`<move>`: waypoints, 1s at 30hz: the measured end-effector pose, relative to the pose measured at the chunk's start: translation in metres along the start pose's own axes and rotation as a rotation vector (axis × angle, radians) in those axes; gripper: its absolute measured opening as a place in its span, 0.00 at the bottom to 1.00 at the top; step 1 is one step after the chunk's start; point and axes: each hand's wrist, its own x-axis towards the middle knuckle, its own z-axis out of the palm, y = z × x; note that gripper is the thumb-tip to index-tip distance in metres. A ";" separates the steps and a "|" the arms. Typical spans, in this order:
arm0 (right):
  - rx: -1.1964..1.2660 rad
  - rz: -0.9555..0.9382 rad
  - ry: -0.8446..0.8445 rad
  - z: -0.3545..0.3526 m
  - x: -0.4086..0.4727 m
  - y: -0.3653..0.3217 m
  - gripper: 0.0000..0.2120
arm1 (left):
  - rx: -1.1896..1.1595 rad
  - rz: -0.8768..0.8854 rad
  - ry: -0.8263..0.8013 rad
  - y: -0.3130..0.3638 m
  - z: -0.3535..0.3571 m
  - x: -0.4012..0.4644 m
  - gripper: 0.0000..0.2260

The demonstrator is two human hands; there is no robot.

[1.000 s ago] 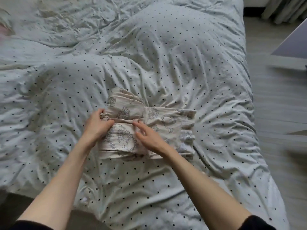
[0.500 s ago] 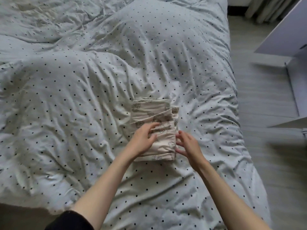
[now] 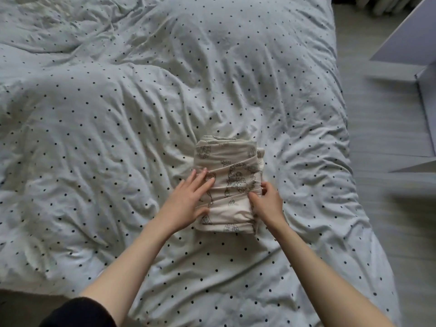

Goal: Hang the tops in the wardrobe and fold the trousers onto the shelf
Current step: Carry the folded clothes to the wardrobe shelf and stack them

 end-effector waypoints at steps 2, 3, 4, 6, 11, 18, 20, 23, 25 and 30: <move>-0.126 -0.030 0.050 0.000 -0.002 -0.003 0.16 | 0.080 0.007 -0.022 -0.003 0.004 0.005 0.39; -0.248 -0.139 0.135 0.001 -0.005 -0.007 0.19 | 0.102 0.020 -0.014 -0.005 0.005 0.008 0.40; -0.370 -0.309 0.219 0.003 -0.011 -0.011 0.22 | 0.135 0.043 -0.008 -0.008 0.006 0.010 0.42; -0.542 -0.661 0.282 0.014 -0.024 -0.013 0.26 | 0.213 0.090 -0.016 -0.016 0.005 0.014 0.45; -0.878 -0.628 -0.023 0.051 -0.039 0.014 0.42 | 0.349 0.192 -0.081 -0.040 0.001 0.030 0.50; -0.952 -0.589 -0.191 0.041 -0.014 0.032 0.44 | 0.482 0.379 0.067 -0.056 -0.013 0.052 0.41; -0.917 -0.562 -0.165 0.043 -0.020 0.029 0.46 | 0.464 0.423 0.116 -0.050 -0.014 0.062 0.35; -0.753 -0.387 -0.123 0.053 -0.035 0.014 0.54 | 0.464 0.509 0.154 -0.043 -0.022 0.066 0.26; -0.649 -0.269 -0.098 0.062 -0.047 0.002 0.58 | 0.455 0.541 0.224 -0.042 -0.027 0.062 0.23; -0.571 -0.119 0.011 0.068 -0.070 -0.016 0.61 | 0.330 0.401 0.230 -0.018 -0.024 0.022 0.17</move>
